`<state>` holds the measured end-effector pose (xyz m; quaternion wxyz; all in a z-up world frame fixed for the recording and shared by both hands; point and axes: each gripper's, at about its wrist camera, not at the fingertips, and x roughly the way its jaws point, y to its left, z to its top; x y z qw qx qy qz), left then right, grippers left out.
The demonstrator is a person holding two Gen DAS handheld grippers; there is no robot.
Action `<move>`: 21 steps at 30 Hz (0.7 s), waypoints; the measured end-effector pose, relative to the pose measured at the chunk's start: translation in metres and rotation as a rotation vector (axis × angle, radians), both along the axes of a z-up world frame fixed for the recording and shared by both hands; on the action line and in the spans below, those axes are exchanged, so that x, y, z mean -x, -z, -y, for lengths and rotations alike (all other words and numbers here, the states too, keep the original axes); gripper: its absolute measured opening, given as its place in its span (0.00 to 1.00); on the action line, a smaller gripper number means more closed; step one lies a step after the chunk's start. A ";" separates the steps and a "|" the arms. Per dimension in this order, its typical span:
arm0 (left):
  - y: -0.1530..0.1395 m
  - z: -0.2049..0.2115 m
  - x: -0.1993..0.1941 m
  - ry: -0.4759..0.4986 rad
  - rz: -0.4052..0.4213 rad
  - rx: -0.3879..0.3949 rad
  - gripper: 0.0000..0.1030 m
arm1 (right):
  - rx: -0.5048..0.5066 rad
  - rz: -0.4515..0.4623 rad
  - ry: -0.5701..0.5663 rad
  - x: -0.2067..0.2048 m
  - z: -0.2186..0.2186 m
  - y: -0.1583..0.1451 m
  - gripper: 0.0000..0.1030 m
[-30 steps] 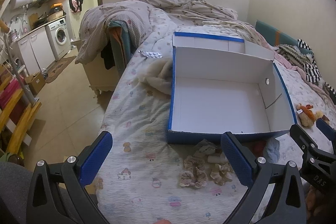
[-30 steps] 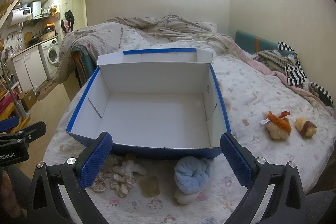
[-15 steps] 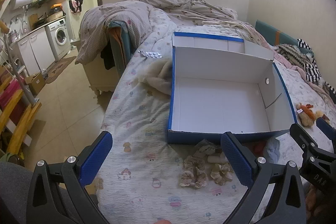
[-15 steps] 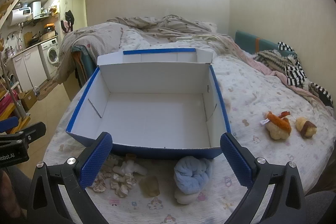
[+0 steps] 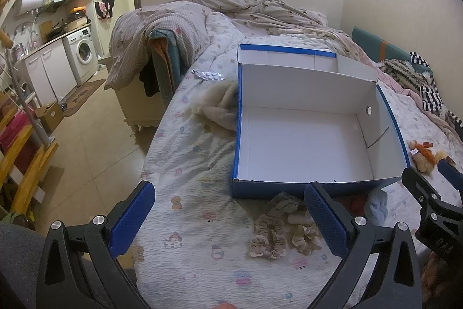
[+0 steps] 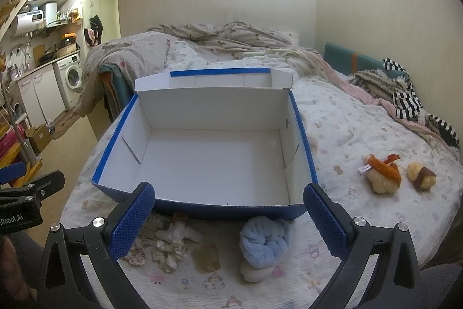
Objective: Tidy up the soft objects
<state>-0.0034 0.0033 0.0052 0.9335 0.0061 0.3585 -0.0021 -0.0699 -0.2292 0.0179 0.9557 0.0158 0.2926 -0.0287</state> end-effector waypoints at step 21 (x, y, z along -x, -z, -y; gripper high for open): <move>0.000 0.001 0.000 0.001 -0.003 -0.002 1.00 | -0.001 0.003 0.003 0.000 0.000 0.000 1.00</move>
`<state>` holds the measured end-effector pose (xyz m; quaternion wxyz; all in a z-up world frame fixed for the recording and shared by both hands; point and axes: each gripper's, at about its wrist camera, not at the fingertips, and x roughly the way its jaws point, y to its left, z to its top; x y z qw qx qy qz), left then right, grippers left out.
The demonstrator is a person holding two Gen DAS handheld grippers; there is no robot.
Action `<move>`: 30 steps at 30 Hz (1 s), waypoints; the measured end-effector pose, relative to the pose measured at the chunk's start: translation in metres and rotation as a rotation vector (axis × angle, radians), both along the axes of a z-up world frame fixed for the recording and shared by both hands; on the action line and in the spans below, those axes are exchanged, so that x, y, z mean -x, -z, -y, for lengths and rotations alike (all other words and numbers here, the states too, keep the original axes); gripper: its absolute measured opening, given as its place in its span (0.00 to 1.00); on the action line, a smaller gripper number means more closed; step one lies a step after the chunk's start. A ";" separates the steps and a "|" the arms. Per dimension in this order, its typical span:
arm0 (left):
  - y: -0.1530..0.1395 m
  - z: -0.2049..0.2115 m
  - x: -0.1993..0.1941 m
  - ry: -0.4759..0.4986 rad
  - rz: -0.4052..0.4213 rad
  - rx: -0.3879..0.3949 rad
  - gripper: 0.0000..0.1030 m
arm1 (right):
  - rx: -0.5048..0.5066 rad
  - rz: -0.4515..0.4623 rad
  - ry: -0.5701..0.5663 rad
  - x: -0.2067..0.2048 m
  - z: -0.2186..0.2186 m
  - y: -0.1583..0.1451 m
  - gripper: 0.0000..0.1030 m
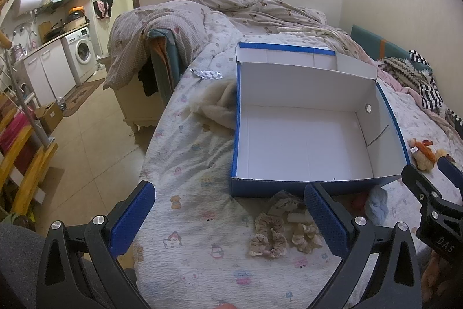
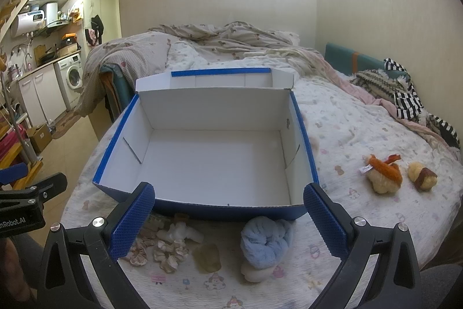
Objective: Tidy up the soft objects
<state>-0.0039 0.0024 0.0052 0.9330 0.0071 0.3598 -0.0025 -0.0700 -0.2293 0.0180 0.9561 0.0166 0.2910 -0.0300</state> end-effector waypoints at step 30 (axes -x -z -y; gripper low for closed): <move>0.051 -0.048 -0.029 -0.084 -0.323 0.020 0.98 | -0.406 -0.267 -0.020 -0.025 0.100 0.009 1.00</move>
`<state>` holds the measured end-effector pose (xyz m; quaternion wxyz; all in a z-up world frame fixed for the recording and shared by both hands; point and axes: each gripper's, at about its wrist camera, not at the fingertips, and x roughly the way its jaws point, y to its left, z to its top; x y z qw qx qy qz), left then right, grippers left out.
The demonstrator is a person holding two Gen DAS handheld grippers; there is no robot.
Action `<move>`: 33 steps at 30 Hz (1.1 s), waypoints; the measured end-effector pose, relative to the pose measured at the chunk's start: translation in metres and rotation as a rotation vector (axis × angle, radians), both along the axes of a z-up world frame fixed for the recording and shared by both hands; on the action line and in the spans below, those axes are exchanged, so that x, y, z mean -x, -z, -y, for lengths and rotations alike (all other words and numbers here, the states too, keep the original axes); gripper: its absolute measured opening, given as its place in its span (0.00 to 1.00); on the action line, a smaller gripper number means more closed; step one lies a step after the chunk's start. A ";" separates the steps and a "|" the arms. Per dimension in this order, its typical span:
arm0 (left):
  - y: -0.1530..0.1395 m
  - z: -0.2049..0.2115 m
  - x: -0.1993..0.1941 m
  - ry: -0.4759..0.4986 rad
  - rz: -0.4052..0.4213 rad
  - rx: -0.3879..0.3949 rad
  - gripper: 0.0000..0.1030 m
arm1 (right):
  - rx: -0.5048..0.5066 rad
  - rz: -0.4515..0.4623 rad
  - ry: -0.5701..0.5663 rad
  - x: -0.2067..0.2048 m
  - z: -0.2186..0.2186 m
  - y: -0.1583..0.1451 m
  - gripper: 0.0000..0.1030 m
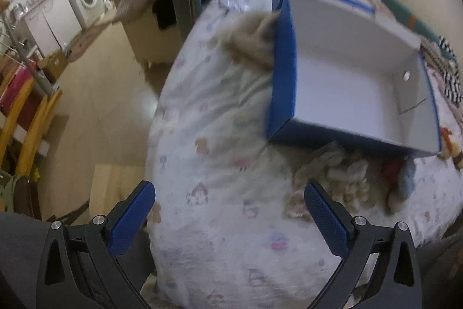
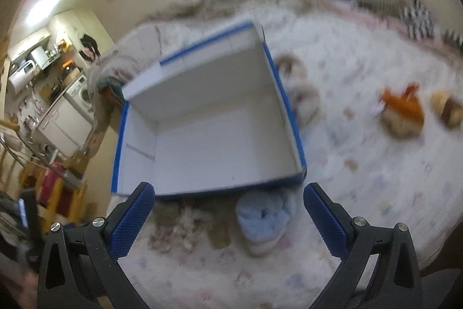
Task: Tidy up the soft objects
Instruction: 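Grasp the beige scrunchie with the left tool while the right tool grasps the blue sock bundle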
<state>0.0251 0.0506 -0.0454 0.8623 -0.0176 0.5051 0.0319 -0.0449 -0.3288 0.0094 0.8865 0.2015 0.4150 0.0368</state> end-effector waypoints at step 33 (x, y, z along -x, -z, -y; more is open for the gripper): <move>0.119 0.080 -0.060 0.087 -0.468 0.158 0.70 | 0.115 -0.514 -0.090 -0.074 -0.029 0.144 0.83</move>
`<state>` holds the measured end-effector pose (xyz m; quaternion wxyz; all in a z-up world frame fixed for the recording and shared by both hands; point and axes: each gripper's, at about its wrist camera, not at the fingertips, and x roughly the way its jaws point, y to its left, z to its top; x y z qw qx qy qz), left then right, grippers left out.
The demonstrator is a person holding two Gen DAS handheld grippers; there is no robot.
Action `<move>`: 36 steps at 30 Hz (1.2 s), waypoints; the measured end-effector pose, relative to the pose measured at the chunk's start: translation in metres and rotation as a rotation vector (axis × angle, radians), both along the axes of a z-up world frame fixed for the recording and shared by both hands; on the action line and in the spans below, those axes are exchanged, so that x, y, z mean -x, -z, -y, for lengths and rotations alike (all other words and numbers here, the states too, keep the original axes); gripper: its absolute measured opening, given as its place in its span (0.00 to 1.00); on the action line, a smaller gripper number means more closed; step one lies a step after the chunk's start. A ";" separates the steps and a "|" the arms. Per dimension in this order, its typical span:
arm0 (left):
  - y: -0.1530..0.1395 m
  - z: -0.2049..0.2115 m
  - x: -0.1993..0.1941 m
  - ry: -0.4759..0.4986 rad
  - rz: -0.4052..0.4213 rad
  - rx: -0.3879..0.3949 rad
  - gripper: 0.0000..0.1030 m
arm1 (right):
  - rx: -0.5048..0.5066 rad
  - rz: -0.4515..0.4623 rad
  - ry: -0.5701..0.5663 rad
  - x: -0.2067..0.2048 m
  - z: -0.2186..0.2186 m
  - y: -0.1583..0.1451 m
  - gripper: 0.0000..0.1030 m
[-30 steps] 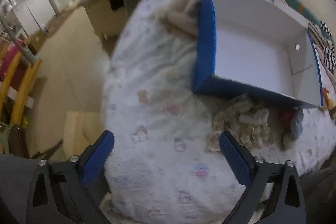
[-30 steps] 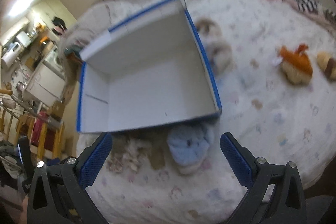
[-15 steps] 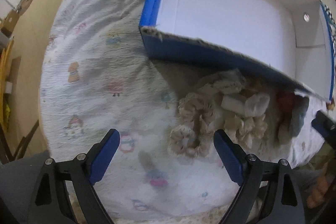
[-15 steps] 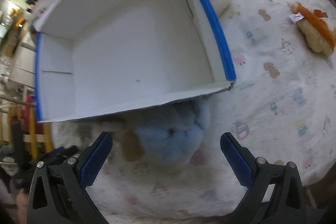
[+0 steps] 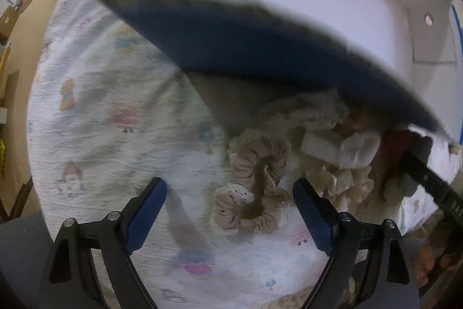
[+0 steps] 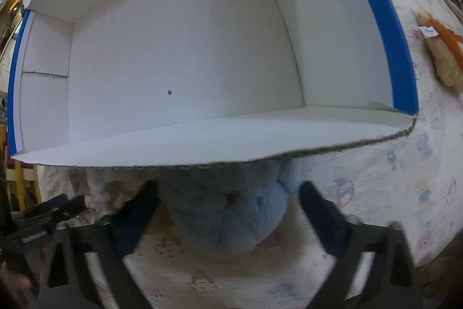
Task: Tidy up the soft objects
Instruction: 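Grasp the beige scrunchie with the left tool while the right tool grasps the blue sock bundle, then carry scrunchie and blue sock into the box and open both tools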
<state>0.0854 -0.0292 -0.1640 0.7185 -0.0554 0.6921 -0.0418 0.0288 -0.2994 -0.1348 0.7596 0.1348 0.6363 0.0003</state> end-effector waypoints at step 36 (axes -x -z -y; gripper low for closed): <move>-0.103 -0.049 0.094 -0.081 0.284 -0.113 0.10 | -0.240 0.479 -0.114 0.083 -0.007 -0.116 0.23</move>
